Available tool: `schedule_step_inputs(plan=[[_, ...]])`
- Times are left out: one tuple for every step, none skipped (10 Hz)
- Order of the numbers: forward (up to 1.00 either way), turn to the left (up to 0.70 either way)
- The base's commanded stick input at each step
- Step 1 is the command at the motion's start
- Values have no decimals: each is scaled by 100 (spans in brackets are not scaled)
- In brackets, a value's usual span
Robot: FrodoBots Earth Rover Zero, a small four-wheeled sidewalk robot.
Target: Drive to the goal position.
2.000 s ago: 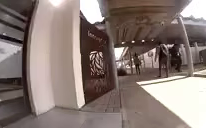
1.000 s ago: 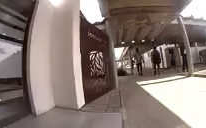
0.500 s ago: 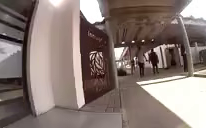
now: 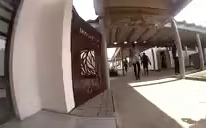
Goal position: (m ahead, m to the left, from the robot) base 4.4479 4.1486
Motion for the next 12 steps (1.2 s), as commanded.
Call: schedule_step_inputs(plan=[[-50,0],[-50,0],[-50,0],[-50,0],[-50,0],[-50,0],[-50,0],[-50,0],[-50,0],[-50,0],[-50,0],[-50,0]])
